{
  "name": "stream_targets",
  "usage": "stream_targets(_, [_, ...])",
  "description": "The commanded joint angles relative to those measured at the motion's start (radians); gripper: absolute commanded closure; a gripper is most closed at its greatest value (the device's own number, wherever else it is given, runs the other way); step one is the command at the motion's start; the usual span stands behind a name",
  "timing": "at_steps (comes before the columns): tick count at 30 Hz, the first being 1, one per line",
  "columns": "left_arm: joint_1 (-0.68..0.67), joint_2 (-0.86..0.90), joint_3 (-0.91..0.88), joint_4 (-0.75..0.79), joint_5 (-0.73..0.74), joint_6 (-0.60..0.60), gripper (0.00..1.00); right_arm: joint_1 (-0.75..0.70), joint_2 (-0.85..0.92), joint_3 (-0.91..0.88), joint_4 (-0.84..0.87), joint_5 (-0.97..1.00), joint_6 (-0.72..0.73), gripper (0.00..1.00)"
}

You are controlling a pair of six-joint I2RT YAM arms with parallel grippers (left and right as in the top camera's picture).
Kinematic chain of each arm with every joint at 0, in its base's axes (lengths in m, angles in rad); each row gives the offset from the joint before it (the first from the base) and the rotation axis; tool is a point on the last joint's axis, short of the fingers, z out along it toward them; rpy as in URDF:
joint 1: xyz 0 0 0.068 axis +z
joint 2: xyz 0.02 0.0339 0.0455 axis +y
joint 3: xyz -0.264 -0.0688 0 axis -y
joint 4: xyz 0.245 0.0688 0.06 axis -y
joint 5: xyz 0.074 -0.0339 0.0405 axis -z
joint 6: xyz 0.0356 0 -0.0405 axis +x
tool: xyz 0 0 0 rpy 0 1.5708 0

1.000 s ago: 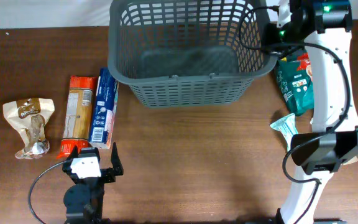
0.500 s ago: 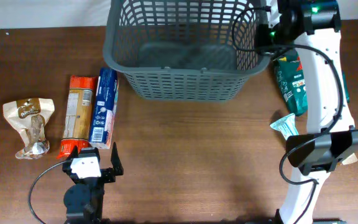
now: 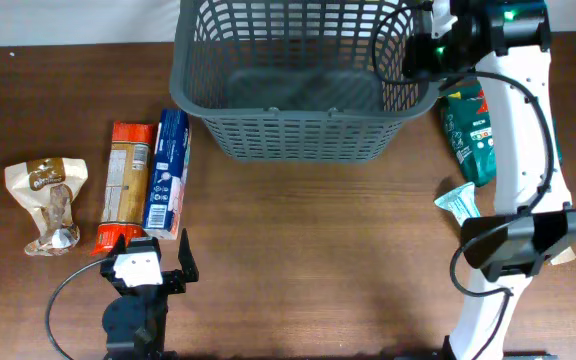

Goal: Pack container
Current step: 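Release the basket and move the right gripper to the green coffee bag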

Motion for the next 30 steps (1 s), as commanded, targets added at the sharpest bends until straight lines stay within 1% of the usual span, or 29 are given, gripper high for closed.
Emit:
stream_targets(1, [0.004, -0.005, -0.003, -0.001, -0.008, -0.009, 0.01, 0.000, -0.121, 0.069, 0.010, -0.034, -0.039, 0.36])
stream_targets(4, [0.004, -0.005, -0.003, 0.000, -0.008, -0.009, 0.01, -0.010, -0.204, 0.101, 0.012, -0.025, -0.039, 0.35])
stream_targets(5, [0.004, -0.005, -0.003, -0.001, -0.008, -0.009, 0.01, -0.022, -0.250, 0.112, 0.016, -0.012, -0.039, 0.33])
stream_targets(7, [0.004, -0.005, -0.003, -0.001, -0.008, -0.009, 0.01, -0.058, -0.325, 0.114, 0.021, 0.085, -0.047, 0.30])
stream_targets(9, [0.004, -0.005, -0.003, -0.001, -0.008, -0.009, 0.01, -0.116, -0.356, 0.113, 0.021, 0.149, -0.065, 0.27])
stream_targets(11, [0.004, -0.005, -0.003, 0.000, -0.008, -0.009, 0.01, -0.220, -0.347, 0.098, 0.026, 0.158, -0.068, 0.25])
stream_targets(12, [0.004, -0.005, -0.003, -0.001, -0.008, -0.009, 0.01, -0.281, -0.332, 0.063, 0.038, 0.158, -0.068, 0.20])
stream_targets(14, [0.004, -0.005, -0.003, 0.000, -0.008, -0.009, 0.01, -0.375, -0.288, -0.032, 0.076, 0.126, -0.064, 0.19])
stream_targets(17, [0.004, -0.005, -0.003, -0.001, -0.008, -0.009, 0.01, -0.457, -0.211, -0.206, 0.183, 0.085, -0.072, 0.14])
stream_targets(18, [0.004, -0.005, -0.003, -0.001, -0.008, -0.009, 0.01, -0.476, -0.178, -0.272, 0.222, 0.040, -0.123, 0.13])
stream_targets(20, [0.004, -0.005, -0.003, -0.001, -0.008, -0.009, 0.01, -0.483, -0.125, -0.346, 0.248, -0.037, -0.189, 0.14])
stream_targets(22, [0.004, -0.005, -0.003, 0.000, -0.008, -0.009, 0.01, -0.461, -0.058, -0.406, 0.265, -0.046, -0.196, 0.14])
stream_targets(24, [0.004, -0.005, -0.003, -0.001, -0.008, -0.009, 0.01, -0.438, -0.027, -0.424, 0.272, -0.045, -0.224, 0.14])
stream_targets(26, [0.004, -0.005, -0.003, 0.000, -0.008, -0.009, 0.01, -0.399, 0.011, -0.433, 0.284, -0.004, -0.237, 0.14])
stream_targets(30, [0.004, -0.005, -0.003, -0.001, -0.008, -0.009, 0.01, -0.315, 0.089, -0.436, 0.313, 0.203, -0.235, 0.14])
